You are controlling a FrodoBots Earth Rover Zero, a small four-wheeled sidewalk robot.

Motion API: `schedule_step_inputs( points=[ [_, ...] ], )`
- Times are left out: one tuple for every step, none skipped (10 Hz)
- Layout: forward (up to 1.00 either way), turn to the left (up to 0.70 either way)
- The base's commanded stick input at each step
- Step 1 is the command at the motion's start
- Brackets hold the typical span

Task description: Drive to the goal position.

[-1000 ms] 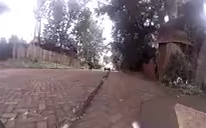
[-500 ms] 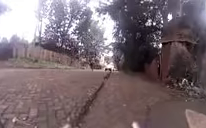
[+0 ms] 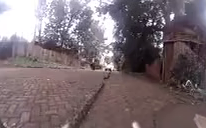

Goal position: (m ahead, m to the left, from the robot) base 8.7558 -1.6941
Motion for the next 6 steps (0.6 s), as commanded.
schedule_step_inputs(
  points=[
    [0.3, -0.6],
    [0.3, -0.6],
    [0.3, -0.6],
    [0.3, -0.6],
    [0.3, -0.6],
    [0.3, -0.6]
  ],
)
